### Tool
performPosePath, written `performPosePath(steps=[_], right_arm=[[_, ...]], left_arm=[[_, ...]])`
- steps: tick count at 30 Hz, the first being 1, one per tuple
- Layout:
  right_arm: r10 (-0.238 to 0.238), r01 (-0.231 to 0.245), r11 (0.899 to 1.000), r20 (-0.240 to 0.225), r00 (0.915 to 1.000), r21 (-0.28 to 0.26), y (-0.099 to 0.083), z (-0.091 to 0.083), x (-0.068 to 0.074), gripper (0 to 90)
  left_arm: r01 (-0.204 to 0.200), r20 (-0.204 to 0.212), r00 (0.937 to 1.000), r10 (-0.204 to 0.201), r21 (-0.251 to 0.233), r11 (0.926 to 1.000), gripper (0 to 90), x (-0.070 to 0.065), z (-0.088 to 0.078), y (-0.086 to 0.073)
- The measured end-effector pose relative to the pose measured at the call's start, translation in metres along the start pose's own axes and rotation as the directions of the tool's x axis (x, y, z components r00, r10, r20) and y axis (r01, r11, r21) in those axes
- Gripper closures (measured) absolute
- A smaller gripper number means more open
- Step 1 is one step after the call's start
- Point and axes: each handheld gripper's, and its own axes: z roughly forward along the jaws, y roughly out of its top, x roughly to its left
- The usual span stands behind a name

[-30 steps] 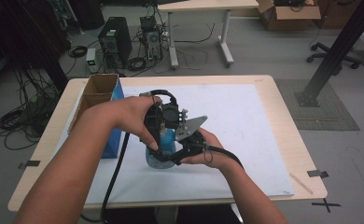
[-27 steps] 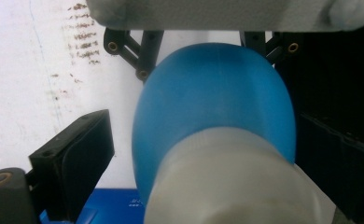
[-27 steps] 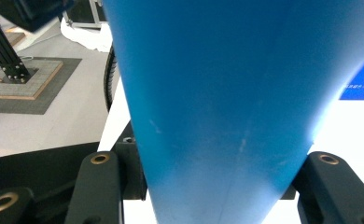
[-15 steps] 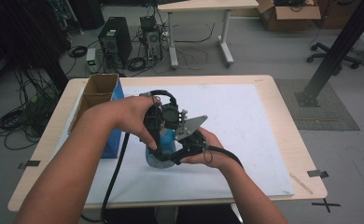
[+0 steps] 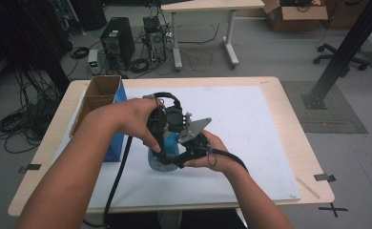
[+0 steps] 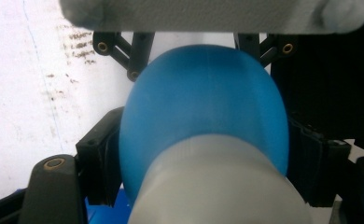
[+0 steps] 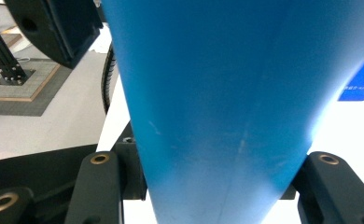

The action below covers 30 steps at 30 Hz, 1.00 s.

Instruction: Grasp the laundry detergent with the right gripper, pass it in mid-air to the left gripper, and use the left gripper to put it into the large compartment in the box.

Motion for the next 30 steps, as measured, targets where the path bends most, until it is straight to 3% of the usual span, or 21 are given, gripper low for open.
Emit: performPosePath(steps=[9, 14, 16, 17, 18, 20, 24, 30], right_arm=[[0.01, -0.01, 1.0, -0.002, 0.9999, -0.003, 0.0009, 0.0005, 0.0014, 45.1], [0.005, -0.005, 1.0, 0.0, 1.0, -0.002, 0.0022, 0.0011, 0.0026, 45.1], [-0.009, 0.009, 1.0, 0.004, 0.9999, 0.0, 0.0024, 0.0016, 0.0025, 45.1], [0.01, -0.01, 1.0, -0.006, 0.9999, -0.006, 0.0029, 0.0016, 0.0043, 45.1], [-0.011, 0.011, 1.0, 0.004, 0.9999, -0.002, 0.0027, 0.0016, 0.0028, 45.1], [0.012, -0.013, 1.0, -0.01, 0.9999, -0.009, 0.0034, 0.0018, 0.005, 45.1], [0.005, -0.005, 1.0, -0.01, 0.9999, -0.023, 0.0036, 0.0023, 0.0051, 44.4], [-0.02, 0.02, 0.999, -0.002, 0.9998, -0.037, 0.0037, 0.0038, 0.0068, 43.3]], left_arm=[[-0.003, -0.001, 1.0, 0.003, -0.003, 1.0, 30.6, -0.0012, -0.0006, -0.001], [-0.002, -0.025, 0.9997, 0.002, 0.004, 1.0, 37.2, -0.0025, -0.0017, -0.0018], [0.001, -0.026, 0.9997, -0.001, 0.006, 1.0, 37.3, -0.0036, -0.0018, -0.002], [0.002, -0.026, 0.9997, -0.002, 0.016, 0.9999, 37.4, -0.0037, -0.0022, -0.0018], [0.006, -0.027, 0.9996, -0.006, 0.021, 0.9997, 37.5, -0.0038, -0.0023, -0.0016], [0.015, -0.031, 0.9994, -0.014, 0.031, 0.9994, 37.8, -0.0046, -0.0026, -0.0017], [0.028, -0.032, 0.9991, -0.026, 0.049, 0.9984, 38.0, -0.0065, -0.0049, -0.0006], [0.027, -0.029, 0.9992, -0.026, 0.04, 0.9988, 38.0, -0.0086, -0.0064, 0.0006]])
